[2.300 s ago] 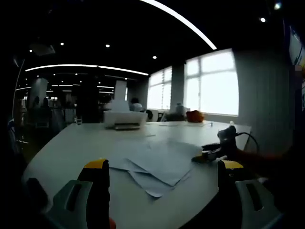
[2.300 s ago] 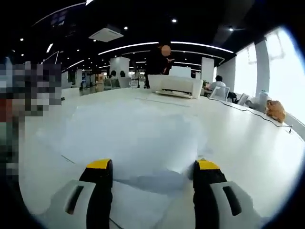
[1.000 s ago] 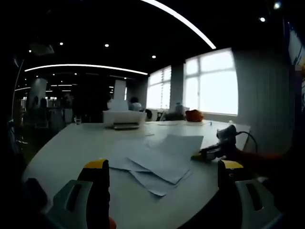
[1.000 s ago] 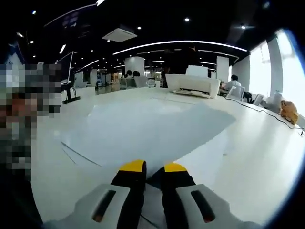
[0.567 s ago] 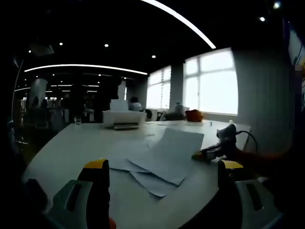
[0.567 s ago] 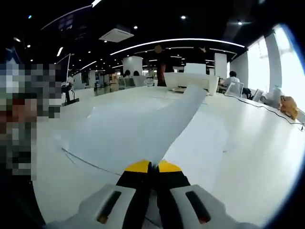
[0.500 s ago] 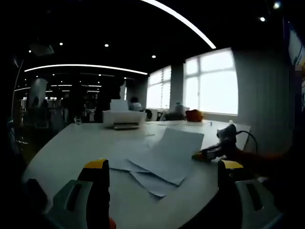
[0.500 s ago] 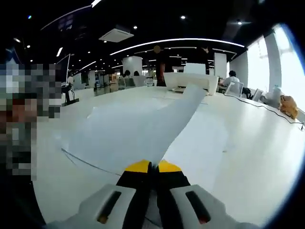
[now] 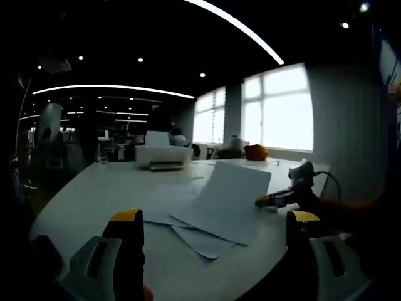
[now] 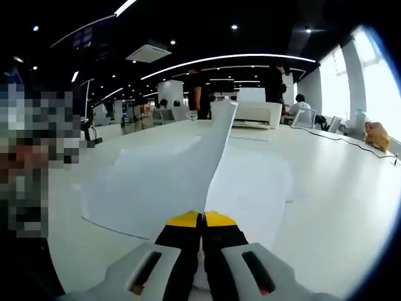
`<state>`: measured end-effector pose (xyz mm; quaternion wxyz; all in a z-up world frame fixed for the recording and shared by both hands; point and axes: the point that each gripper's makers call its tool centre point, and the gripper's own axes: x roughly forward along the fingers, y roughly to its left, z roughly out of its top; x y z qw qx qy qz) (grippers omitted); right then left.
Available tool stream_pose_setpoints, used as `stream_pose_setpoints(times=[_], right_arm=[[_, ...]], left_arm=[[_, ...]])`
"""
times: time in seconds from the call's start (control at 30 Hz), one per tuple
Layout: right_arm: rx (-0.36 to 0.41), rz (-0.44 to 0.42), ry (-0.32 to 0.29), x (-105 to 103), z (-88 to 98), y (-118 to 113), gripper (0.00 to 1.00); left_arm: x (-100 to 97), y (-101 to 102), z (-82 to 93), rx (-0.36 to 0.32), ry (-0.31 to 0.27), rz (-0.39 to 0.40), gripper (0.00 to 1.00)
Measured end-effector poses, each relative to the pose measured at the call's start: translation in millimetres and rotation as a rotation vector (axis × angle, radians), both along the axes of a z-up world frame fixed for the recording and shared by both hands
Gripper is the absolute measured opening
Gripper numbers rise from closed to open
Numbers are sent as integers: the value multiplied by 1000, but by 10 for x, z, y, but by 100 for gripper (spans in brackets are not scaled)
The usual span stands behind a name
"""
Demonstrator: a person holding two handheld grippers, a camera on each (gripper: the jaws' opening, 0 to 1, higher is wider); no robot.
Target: Organize the stack of printing papers by aligning and flattening the scattered papers on the table
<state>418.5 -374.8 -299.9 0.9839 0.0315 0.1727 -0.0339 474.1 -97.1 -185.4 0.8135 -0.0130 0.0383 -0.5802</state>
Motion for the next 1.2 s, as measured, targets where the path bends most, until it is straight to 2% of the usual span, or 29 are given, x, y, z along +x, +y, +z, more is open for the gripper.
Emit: stream_pose_setpoints(times=[0.17, 0.33, 0.8, 1.2], right_arm=[[-28, 7, -10, -15, 49, 1, 0], [-24, 12, -20, -32, 120, 45, 0], [-73, 41, -96, -86, 568, 162, 0], [-122, 53, -136, -142, 813, 267, 0]], left_arm=[[6, 4, 3, 0, 1, 1, 97], [0, 5, 16, -3, -1, 1, 97], [2, 18, 47, -7, -5, 2, 97], [-9, 22, 71, -9, -10, 1, 97]])
